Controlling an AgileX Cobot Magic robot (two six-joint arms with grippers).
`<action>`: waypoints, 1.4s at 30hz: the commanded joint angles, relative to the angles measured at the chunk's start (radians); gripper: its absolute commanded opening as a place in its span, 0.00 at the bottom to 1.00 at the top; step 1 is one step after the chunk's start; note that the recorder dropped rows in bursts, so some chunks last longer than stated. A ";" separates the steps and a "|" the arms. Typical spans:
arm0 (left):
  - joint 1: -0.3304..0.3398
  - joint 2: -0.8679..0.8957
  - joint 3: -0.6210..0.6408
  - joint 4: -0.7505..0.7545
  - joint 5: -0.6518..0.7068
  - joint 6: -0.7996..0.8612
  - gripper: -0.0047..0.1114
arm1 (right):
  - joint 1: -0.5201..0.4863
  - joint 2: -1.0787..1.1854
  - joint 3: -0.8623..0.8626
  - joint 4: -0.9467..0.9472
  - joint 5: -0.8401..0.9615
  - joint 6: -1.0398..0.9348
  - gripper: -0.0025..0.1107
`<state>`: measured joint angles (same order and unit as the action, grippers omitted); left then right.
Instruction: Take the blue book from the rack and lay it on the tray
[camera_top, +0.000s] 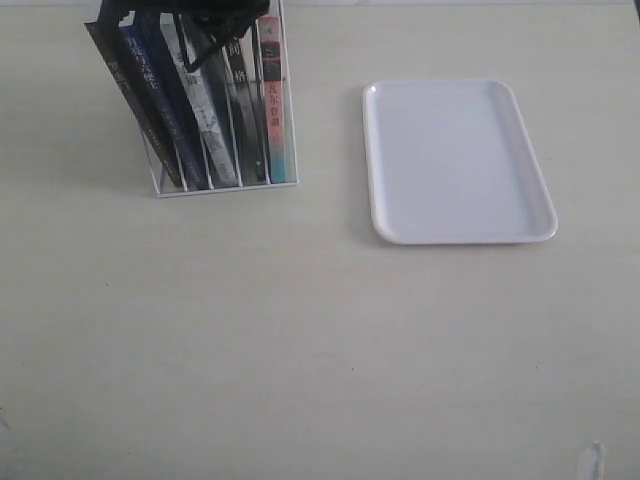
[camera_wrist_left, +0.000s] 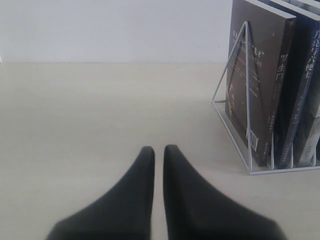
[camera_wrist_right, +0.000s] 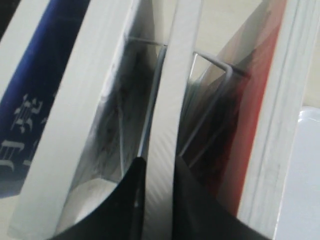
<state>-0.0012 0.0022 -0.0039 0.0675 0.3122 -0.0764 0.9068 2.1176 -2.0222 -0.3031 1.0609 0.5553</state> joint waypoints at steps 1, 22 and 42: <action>-0.009 -0.002 0.004 0.002 -0.006 0.002 0.09 | -0.002 -0.086 -0.004 -0.020 -0.045 -0.014 0.02; -0.009 -0.002 0.004 0.002 -0.006 0.002 0.09 | -0.002 -0.164 -0.004 -0.087 -0.045 0.018 0.02; -0.009 -0.002 0.004 0.002 -0.006 0.002 0.09 | -0.002 -0.152 -0.004 -0.071 -0.033 0.022 0.02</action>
<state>-0.0012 0.0022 -0.0039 0.0675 0.3122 -0.0764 0.9068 1.9689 -2.0220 -0.3644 1.0456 0.5778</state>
